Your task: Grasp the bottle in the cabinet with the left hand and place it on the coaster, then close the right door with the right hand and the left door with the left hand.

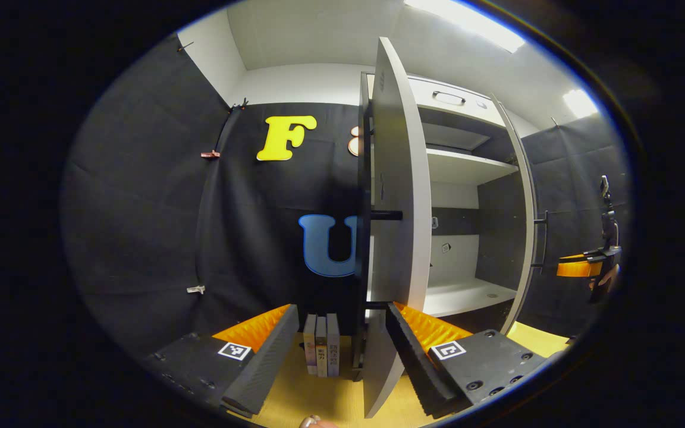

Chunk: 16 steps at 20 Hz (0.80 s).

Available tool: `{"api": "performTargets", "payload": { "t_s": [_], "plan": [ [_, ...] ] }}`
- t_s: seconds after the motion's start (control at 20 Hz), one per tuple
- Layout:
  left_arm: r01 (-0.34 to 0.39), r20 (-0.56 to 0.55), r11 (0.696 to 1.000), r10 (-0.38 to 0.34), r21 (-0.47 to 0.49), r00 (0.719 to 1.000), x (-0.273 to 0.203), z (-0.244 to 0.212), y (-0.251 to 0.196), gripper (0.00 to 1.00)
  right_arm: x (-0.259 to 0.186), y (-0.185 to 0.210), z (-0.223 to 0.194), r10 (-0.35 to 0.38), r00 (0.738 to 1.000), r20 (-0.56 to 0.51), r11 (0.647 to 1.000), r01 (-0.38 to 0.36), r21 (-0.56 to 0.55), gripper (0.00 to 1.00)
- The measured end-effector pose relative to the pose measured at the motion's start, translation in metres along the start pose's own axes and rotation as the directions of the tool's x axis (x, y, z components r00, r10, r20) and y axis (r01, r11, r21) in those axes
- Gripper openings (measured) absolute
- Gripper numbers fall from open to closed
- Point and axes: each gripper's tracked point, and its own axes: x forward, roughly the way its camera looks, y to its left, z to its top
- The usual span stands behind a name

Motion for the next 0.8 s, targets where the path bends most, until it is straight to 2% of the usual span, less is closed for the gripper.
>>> {"api": "performTargets", "payload": {
  "t_s": [0.15,0.2,0.3,0.8],
  "plan": [
    [0.048,-0.009,0.999,-0.048,0.017,0.999,0.003,0.000,-0.006,0.94,-0.001,0.001,-0.005,-0.016,1.000,-0.008,1.000,0.016,0.009,0.98],
    [0.062,-0.012,0.998,-0.062,0.022,0.998,0.004,0.001,-0.008,0.98,-0.001,0.001,-0.007,-0.021,1.000,-0.011,1.000,0.021,0.011,0.98],
    [0.087,-0.015,0.996,-0.087,0.024,0.996,0.005,0.001,-0.014,0.94,-0.001,0.001,-0.009,-0.025,1.000,-0.016,0.999,0.025,0.020,0.98],
    [0.217,-0.018,0.975,-0.219,-0.055,0.976,0.014,-0.003,-0.063,0.94,0.002,-0.005,-0.001,-0.031,1.000,-0.001,0.999,0.031,0.011,0.98]
  ]
}}
